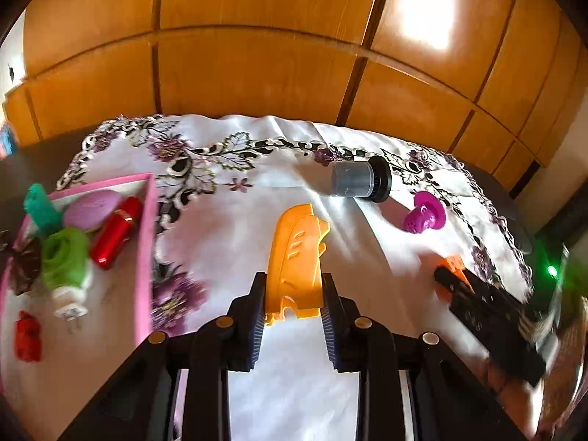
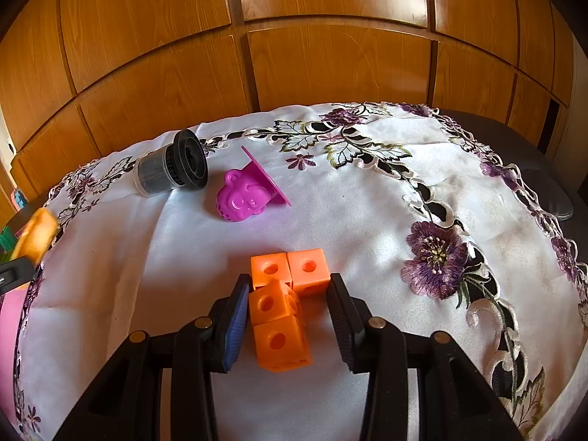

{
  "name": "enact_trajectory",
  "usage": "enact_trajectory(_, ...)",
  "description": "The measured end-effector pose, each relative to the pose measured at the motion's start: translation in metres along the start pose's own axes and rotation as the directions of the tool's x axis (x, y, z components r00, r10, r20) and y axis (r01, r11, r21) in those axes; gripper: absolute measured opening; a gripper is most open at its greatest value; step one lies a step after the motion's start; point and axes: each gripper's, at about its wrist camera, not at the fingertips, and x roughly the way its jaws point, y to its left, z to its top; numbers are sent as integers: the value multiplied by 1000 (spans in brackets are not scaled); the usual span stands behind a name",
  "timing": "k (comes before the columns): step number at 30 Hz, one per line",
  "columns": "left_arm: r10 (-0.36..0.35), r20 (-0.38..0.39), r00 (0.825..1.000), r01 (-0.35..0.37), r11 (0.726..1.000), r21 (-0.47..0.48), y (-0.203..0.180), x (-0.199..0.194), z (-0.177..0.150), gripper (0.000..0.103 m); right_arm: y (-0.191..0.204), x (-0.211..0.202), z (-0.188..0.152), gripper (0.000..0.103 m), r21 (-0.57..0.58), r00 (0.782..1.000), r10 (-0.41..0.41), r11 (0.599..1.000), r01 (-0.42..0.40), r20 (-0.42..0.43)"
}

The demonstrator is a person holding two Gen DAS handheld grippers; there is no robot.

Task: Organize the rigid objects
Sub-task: 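Grasp the yellow block with the left tool while the right tool holds the orange cubes, then carry the yellow block into the pink box and open the left tool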

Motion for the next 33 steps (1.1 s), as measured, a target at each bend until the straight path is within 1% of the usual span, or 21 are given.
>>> enact_trajectory(5,-4,-1,1000,4,1000,-19,21,-24,-14,28,0,0,0,42,-4,1000,-3,1000,3,-1)
enact_trajectory(9,-2,22,1000,3,1000,-26,37,-45,-19,28,0,0,0,41,-14,1000,-13,1000,13,-2)
enact_trajectory(12,-2,37,999,5,998,-69,52,-55,-20,28,1,-1,0,41,-16,1000,-15,1000,15,-3)
enact_trajectory(14,16,44,999,-11,994,-106,66,-59,-21,28,1,-1,0,41,-18,1000,-15,1000,15,-4)
enact_trajectory(18,63,33,998,-57,986,-159,91,-55,-20,28,1,-2,0,41,-26,1000,-25,999,25,-2)
enact_trajectory(21,85,14,996,-81,981,-175,100,-47,-20,28,2,-4,-1,41,-32,999,-37,999,37,10)
enact_trajectory(24,97,-19,995,-98,981,-167,103,-34,-18,28,1,-14,-1,41,-34,998,-26,999,28,59)
enact_trajectory(27,108,-49,993,-115,977,-179,107,-24,-19,28,5,-24,-2,41,-57,994,-21,998,27,105)
enact_trajectory(30,133,-64,989,-142,975,-172,108,-16,-19,28,11,-26,-2,41,-87,993,-29,995,40,114)
enact_trajectory(33,125,-78,989,-138,973,-185,112,-9,-16,28,14,-24,-2,41,-96,994,-33,994,43,106)
